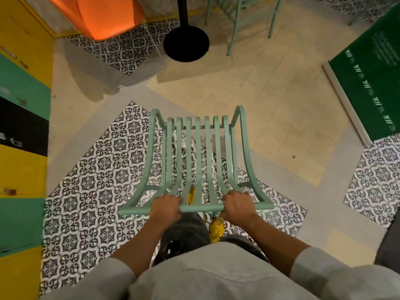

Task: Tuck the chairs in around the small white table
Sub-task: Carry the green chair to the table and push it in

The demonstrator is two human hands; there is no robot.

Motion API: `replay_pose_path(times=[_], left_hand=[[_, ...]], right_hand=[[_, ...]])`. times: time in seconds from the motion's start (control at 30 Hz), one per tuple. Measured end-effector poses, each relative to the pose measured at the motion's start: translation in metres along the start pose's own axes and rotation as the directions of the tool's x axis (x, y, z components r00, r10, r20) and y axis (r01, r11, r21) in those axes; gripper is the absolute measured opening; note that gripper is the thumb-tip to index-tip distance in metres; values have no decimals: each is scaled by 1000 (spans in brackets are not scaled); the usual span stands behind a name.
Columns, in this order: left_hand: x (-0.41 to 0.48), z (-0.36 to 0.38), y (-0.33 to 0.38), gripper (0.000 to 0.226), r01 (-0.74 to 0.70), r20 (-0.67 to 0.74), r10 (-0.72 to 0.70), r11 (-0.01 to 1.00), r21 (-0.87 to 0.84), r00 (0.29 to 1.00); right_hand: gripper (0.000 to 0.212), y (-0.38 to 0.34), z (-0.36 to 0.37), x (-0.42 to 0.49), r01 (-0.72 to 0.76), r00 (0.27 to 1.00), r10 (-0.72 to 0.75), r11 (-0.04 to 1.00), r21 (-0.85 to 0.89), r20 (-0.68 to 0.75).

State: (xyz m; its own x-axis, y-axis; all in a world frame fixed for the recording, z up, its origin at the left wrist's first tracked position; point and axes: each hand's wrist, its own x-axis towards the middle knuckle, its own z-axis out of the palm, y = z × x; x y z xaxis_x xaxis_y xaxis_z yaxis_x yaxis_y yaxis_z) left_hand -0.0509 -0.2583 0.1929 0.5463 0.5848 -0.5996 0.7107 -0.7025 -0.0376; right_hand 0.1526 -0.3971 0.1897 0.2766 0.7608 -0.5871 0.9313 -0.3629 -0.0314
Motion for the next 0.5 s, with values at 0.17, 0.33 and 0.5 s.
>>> replay_pose_path(times=[0.17, 0.33, 0.5], left_hand=[[38, -24, -4, 32, -51, 19, 51, 999, -11, 999], [80, -57, -9, 33, -42, 5, 43, 997, -58, 999], [118, -83, -16, 35, 8, -38, -13, 992, -129, 999]], right_hand=[[34, 17, -25, 34, -24, 1000, 24, 1000, -11, 7], [37, 35, -61, 72, -70, 998, 70, 997, 26, -7], [43, 51, -93, 107, -106, 994, 106, 993, 48, -3]])
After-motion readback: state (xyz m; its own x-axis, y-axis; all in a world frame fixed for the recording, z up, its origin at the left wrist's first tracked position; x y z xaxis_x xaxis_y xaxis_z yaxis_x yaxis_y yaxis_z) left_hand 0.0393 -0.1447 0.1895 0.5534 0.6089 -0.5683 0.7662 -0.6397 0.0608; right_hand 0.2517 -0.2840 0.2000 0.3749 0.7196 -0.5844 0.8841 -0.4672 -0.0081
